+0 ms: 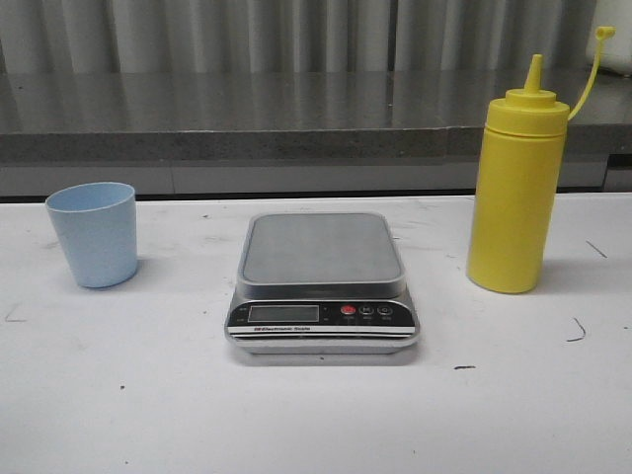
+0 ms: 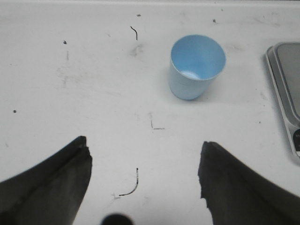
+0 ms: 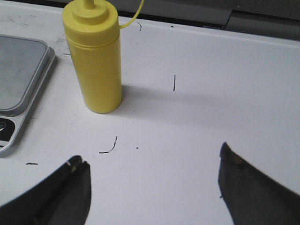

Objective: Pour seasoning into cup on scale with both arms

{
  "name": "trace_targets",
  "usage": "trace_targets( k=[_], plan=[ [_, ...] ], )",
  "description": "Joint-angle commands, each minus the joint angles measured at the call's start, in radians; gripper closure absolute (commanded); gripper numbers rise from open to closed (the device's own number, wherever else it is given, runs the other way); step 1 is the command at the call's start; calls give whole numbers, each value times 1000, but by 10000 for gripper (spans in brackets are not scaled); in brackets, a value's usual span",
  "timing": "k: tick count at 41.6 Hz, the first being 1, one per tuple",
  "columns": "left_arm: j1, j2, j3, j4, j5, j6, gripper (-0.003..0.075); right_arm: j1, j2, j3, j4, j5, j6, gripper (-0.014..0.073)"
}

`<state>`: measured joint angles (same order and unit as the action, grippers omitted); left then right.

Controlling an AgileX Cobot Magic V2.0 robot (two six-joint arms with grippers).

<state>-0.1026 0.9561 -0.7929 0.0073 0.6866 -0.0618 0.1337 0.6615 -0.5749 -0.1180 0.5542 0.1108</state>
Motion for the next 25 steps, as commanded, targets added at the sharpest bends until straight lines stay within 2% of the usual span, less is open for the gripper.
trace_targets(
  k=[1,12,25],
  plan=[
    [-34,85,-88,-7,-24,2,238,3,7,-36,-12,-63,-9,13],
    [-48,378,-287,-7,64,2,238,3,7,-36,-12,-63,-9,13],
    [-48,647,-491,-7,78,2,238,3,7,-36,-12,-63,-9,13]
  ],
)
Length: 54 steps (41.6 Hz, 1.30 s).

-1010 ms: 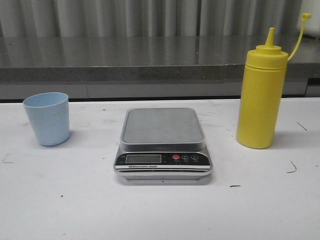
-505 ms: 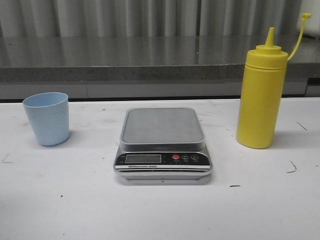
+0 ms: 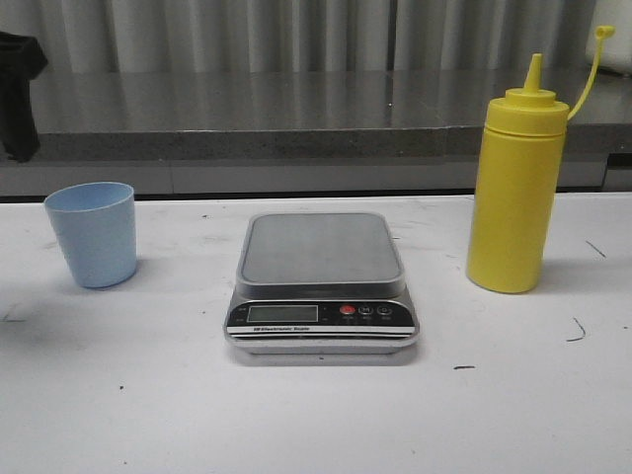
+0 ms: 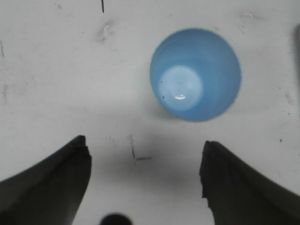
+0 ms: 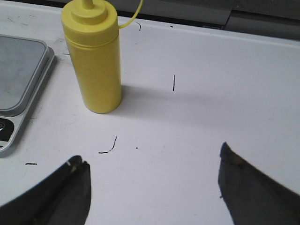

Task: Pour seasoning into cup on scale with both arms
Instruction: 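Lower the left gripper onto the light blue cup and grasp it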

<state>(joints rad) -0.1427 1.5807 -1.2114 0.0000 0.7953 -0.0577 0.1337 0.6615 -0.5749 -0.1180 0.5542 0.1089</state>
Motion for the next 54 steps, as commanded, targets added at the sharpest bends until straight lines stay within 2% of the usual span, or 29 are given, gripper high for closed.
trace_targets(
  k=[1,16,21,26,37,43,54],
  plan=[
    [-8,38,-83,0,-29,-3,238,3,7,-36,-12,-63,-7,13],
    [-8,216,-202,0,-64,-3,240,3,7,-36,-12,-63,-7,13],
    [-8,260,-235,0,-61,-3,272,3,7,-36,-12,-63,-7,13],
    [-8,282,-247,0,-61,-3,357,3,7,-36,-12,-63,-7,13],
    [-8,292,-247,0,-53,-3,615,3,7,-36,-12,-63,-7,13],
    [-8,292,-261,0,-25,-3,730,3,7,-36,-12,-63,-7,13],
    [-55,210,-317,0,43,-3,740,3,7,-36,-12,-63,-7,13]
  ],
)
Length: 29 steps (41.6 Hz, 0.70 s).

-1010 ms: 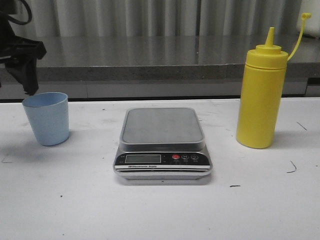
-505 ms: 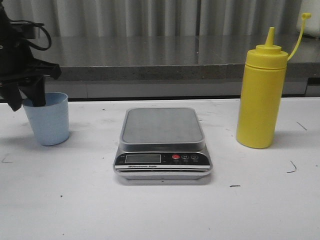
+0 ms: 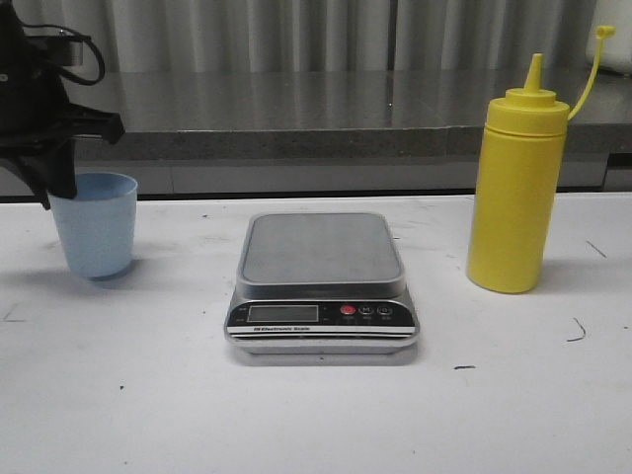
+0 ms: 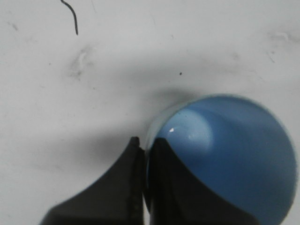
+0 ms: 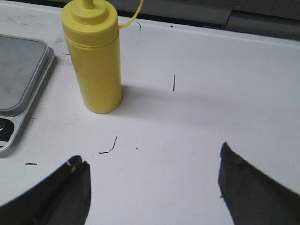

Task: Pour seasoning into cup on scale with both arms
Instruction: 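Lower the left gripper onto the light blue cup and grasp it, then lift the blue cup with the left gripper and lower it onto the scale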

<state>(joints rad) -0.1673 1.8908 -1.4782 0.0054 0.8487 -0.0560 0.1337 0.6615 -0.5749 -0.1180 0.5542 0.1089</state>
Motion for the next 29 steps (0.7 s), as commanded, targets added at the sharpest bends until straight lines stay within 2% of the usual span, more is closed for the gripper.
trace_targets(
  k=[1,9,18,23,29],
  plan=[
    [-41,-114,-55,-5,-7,-4,740,3,7,-36,-12,-63,-7,13],
    [-172,-181,-105,-5,1,-4,740,3,7,-36,-12,-63,-7,13],
    [-332,-163,-162,-5,-16,-4,740,3,7,-36,-12,-63,-7,13],
    [-383,-112,-205,-5,-9,-15,741,3,7,-36,-12,-63,-7,13],
    [-395,-36,-265,-5,-2,-53,741,3,7,-36,-12,-63,-7,13]
  ],
)
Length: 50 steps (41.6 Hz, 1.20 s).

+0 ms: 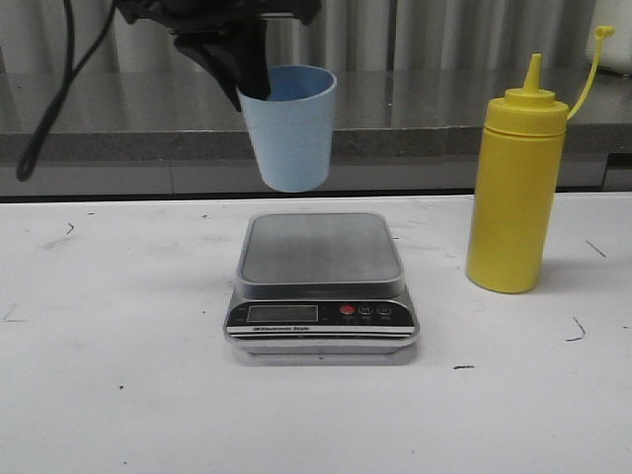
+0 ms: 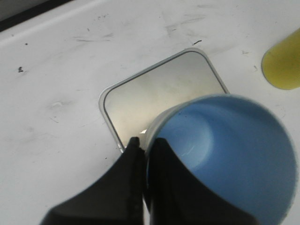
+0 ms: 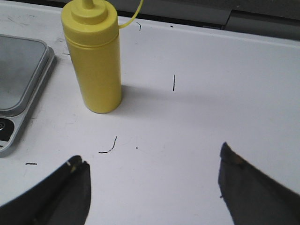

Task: Pour seasoning into cup on scale with both arms
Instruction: 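Lift the blue cup with the left gripper and lower it onto the scale, then open the left gripper and raise it away from the cup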

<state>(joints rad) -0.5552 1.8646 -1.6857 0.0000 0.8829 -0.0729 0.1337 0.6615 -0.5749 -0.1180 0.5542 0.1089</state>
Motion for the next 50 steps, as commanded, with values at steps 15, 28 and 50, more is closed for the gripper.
trace_targets(
  k=[15,28,50],
  plan=[
    [-5,112,-91,0,-49,-68,740,3,7,-36,-12,-63,-7,13],
    [-5,114,-92,0,-41,-68,605,3,7,-36,-12,-63,-7,13],
    [-5,-58,-61,-13,29,-15,302,3,7,-36,-12,-63,-7,13]
  ],
)
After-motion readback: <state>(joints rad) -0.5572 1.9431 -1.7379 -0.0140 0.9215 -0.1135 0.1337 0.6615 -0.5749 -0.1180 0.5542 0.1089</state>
